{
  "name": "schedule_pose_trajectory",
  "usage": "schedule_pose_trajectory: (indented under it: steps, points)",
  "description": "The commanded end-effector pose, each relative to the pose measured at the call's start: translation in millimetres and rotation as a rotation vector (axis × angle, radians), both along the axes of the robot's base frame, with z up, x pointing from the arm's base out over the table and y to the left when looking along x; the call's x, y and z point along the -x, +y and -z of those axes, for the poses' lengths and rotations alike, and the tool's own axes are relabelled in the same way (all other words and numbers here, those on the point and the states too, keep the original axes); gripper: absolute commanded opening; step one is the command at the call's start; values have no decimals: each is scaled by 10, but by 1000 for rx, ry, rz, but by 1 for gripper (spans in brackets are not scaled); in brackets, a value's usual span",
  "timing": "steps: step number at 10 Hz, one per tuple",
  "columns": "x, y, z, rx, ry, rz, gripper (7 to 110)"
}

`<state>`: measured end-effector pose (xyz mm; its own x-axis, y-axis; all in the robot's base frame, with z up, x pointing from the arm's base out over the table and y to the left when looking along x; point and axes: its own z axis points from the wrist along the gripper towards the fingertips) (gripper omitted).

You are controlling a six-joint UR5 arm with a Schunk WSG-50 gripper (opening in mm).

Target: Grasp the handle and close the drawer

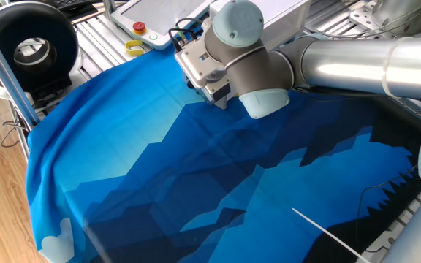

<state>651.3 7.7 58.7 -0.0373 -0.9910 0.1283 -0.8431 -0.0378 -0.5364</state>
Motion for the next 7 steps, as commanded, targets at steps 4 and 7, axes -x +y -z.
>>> schedule_pose_trajectory:
  steps: [4, 7]
  points:
    - [-94, -43, -7, -17, -26, 16, 22]
    - [-99, -24, -11, -22, -30, 12, 22]
